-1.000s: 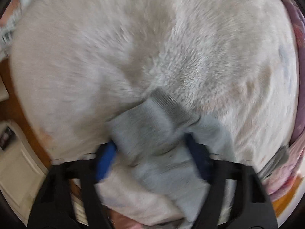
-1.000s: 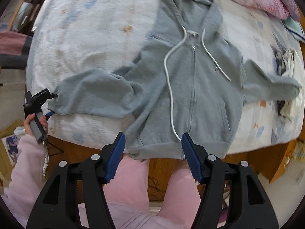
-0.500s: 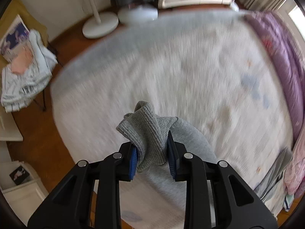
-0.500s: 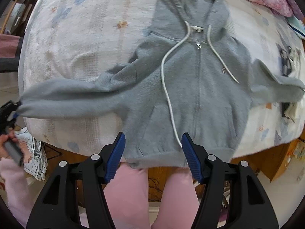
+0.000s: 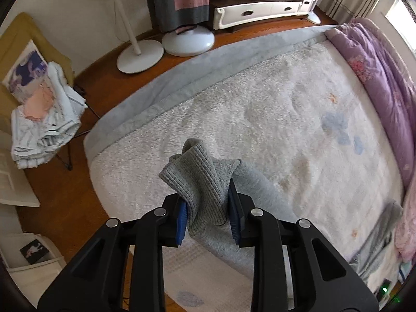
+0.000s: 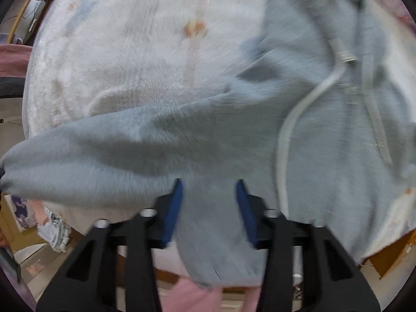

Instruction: Fold large clothes

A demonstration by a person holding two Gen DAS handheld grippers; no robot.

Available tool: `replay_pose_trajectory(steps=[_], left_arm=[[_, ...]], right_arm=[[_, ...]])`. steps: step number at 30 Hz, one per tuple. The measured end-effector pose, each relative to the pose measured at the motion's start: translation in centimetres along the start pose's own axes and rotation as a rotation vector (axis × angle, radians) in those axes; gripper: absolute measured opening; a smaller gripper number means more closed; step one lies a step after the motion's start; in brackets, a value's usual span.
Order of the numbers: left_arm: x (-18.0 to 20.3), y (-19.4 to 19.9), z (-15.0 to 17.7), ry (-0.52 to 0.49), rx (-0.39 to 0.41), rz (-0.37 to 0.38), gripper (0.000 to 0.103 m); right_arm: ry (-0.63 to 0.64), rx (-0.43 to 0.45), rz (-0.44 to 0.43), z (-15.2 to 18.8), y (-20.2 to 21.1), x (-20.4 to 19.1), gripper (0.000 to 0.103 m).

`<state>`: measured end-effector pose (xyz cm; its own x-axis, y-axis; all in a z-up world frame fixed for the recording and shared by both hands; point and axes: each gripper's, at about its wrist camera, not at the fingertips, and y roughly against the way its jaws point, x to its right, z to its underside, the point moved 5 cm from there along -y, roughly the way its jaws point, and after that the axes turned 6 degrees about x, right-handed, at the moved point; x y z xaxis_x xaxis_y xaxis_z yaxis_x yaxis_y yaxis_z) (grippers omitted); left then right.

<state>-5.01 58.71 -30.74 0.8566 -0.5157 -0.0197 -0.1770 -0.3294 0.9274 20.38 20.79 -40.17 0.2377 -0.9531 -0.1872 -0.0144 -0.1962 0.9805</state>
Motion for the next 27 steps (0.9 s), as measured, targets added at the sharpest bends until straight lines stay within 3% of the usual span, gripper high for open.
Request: replay_pose_trajectory(steps=[1,2,4,7,13,18,22,27], left_arm=[[0.2,0.1,0.1,-0.002,0.002,-0.007,0.027],[0.6,0.5,-0.1,-0.009,0.003,-0.015,0.027],[1.5,1.7,-0.1,-0.019,0.015,-0.004,0.027],[3.8,4.2,0.4,-0.045,0.048,0.011,0.027],[12.2,10.0,2.4,-0.252,0.13,-0.023,0.027],[19.9,14.4,5.4,-0.404,0.181,0.062,0.027],[26.3,17.8,8.8,-0.52,0.231,0.147,0.027],[33.7,21.0,14.5,-0.65,0.247,0.253,0.027]], right_arm=[[-0.02,-0.052,0.039,-0.4,-2.6,0.4,0.006],[-0.053,-0.08,0.029,-0.5,-3.9,0.6,0.003],[-0.158,-0.159,-0.04,-0.3,-7.6,1.3,0.001],[-0.242,-0.161,-0.09,-0.8,-8.7,2.3,0.001],[-0.361,-0.202,-0.251,-1.4,-9.1,4.2,0.0],[-0.379,-0.185,-0.245,-2.3,-9.0,4.0,0.0],[-0.462,-0.174,-0.314,-2.5,-9.2,4.7,0.0],[-0.472,-0.172,-0.365,-3.5,-9.3,4.9,0.0]])
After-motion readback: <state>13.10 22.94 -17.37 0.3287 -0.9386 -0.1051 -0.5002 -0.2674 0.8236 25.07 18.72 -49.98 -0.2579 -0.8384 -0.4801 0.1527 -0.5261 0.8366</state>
